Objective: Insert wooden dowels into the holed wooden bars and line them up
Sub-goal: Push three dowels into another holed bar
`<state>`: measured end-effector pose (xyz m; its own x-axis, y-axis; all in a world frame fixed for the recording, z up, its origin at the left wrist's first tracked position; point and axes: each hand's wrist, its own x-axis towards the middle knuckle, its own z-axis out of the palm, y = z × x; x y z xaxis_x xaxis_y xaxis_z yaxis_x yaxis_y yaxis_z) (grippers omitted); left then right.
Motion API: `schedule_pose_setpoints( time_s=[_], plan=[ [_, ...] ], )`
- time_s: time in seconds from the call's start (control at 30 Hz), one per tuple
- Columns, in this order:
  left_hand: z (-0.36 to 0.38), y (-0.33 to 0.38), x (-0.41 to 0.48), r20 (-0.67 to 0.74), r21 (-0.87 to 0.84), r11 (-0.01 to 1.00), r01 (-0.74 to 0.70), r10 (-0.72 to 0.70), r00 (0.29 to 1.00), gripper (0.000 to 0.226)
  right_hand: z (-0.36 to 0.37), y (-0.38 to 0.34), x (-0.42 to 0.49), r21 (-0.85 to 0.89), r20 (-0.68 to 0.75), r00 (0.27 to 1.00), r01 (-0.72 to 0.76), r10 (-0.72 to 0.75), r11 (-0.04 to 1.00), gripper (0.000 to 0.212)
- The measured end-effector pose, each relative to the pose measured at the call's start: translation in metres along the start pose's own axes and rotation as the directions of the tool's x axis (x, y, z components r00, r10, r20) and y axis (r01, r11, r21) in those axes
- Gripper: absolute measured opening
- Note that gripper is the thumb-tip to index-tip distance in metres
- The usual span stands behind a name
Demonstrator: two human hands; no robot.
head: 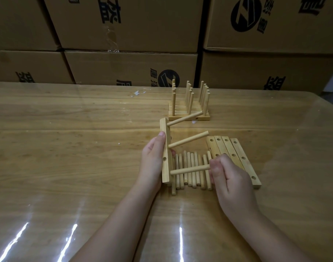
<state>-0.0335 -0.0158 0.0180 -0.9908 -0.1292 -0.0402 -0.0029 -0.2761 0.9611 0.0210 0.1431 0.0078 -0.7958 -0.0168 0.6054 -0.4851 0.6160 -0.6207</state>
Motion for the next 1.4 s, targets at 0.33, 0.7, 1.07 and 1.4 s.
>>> schedule_pose_setpoints(
  time_s=[0.33, 0.7, 1.07, 1.4],
  plan=[
    [-0.0008, 0.0012, 0.0006, -0.026, -0.029, 1.0, -0.001, 0.0, 1.0, 0.036, 0.0006, -0.0005, -0.0007, -0.017, -0.004, 1.0, 0.002, -0.002, 1.0, 0.058],
    [-0.0026, -0.0003, 0.0011, -0.015, -0.005, 1.0, -0.017, 0.017, 1.0, 0.034, 0.0007, -0.0054, -0.0007, 0.007, 0.044, 0.999, -0.011, 0.011, 1.0, 0.054],
    [-0.0009, 0.0006, -0.0002, -0.031, 0.004, 0.999, -0.032, 0.032, 0.999, 0.031, -0.0008, -0.0049, 0.0011, -0.017, 0.075, 0.997, -0.024, 0.025, 1.0, 0.05],
    [-0.0014, -0.0011, 0.0009, -0.024, -0.024, 0.999, -0.026, 0.025, 0.999, 0.031, -0.0008, -0.0035, 0.0015, 0.018, 0.109, 0.993, -0.054, 0.051, 0.998, 0.046]
  ],
)
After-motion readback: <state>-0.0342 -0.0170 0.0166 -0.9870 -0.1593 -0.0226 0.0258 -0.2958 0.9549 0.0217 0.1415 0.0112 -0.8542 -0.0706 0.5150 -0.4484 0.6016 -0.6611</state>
